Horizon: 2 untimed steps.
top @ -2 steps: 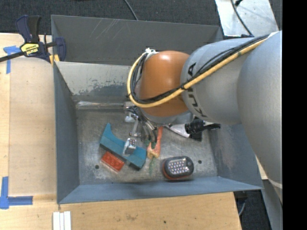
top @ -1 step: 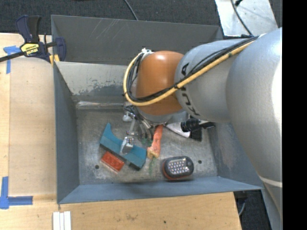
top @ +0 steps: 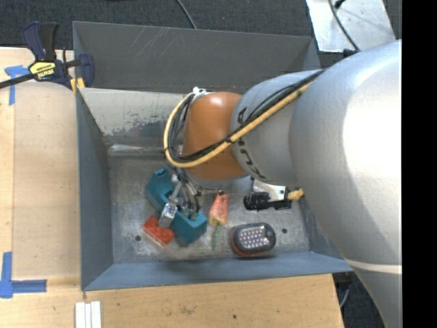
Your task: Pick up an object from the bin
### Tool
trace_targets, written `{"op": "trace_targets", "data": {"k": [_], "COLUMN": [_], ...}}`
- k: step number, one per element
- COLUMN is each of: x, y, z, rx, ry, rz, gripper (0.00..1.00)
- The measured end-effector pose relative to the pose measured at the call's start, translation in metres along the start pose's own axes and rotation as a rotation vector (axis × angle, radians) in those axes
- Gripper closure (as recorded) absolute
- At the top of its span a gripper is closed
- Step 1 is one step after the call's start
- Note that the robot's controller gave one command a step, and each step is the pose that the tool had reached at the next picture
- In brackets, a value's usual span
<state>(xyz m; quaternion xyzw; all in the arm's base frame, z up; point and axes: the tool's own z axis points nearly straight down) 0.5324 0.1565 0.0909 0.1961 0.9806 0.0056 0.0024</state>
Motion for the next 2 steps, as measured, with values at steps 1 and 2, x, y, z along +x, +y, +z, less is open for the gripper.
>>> {"op": "trace_targets", "data": {"k": [1, 2], "x": [-0.0018, -0.0018], "y": [-0.0034, -0.0034], "z": [-0.0047, -0.0047], "rx": [0.007, 0.007], "ry": [0.004, 0.004], "rz": [0.005, 0.005], "gripper": [1.00, 1.00]}}
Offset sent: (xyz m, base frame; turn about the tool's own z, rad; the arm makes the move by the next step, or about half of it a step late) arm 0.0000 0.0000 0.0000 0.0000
